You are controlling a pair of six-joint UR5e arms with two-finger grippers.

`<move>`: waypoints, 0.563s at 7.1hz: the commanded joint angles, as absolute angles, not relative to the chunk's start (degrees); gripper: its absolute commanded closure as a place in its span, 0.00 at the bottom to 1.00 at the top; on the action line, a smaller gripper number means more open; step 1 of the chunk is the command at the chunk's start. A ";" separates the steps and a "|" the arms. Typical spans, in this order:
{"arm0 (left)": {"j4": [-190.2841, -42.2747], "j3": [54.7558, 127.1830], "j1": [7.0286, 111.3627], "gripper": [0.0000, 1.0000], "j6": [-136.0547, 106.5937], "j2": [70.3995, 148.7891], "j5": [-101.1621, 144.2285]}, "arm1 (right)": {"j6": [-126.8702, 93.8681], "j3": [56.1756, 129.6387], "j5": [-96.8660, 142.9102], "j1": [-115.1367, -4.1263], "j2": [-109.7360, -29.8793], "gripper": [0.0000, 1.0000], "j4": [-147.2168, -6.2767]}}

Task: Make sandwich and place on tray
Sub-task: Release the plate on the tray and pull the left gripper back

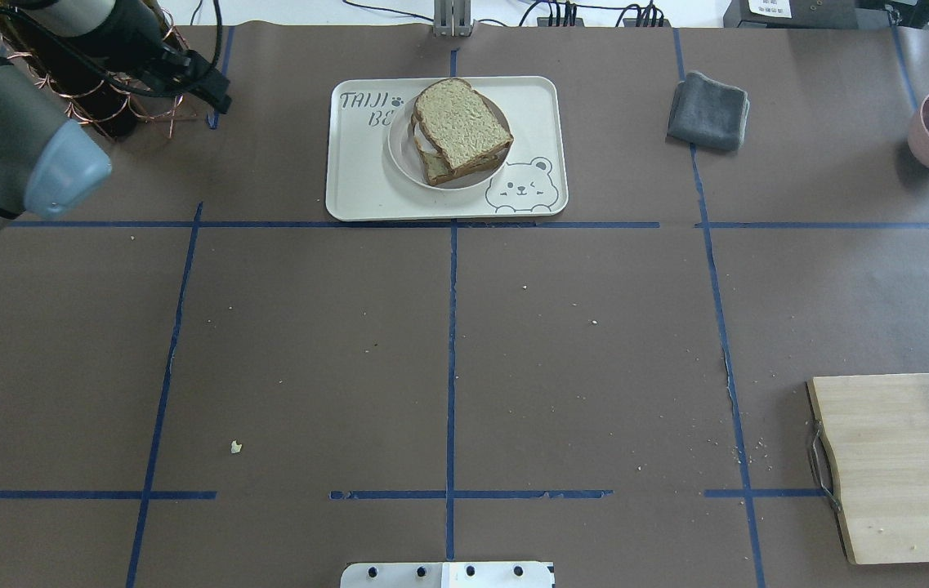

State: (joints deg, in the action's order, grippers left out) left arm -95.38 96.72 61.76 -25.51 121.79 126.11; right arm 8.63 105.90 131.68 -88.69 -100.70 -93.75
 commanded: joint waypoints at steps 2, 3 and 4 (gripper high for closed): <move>-90.09 103.54 71.78 0.00 -6.65 108.15 127.17 | 8.61 106.52 131.57 -88.86 -100.37 0.00 -93.60; -90.78 103.54 75.72 0.00 0.28 102.02 128.57 | 9.05 106.26 131.49 -88.86 -100.37 0.00 -93.60; -90.01 102.75 81.16 0.00 7.40 98.47 129.89 | 8.97 106.61 131.57 -88.86 -100.28 0.00 -93.60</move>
State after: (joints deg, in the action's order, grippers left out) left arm -90.49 103.25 75.39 -1.00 103.63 128.39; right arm 8.89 106.39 131.53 -88.86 -100.36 -93.61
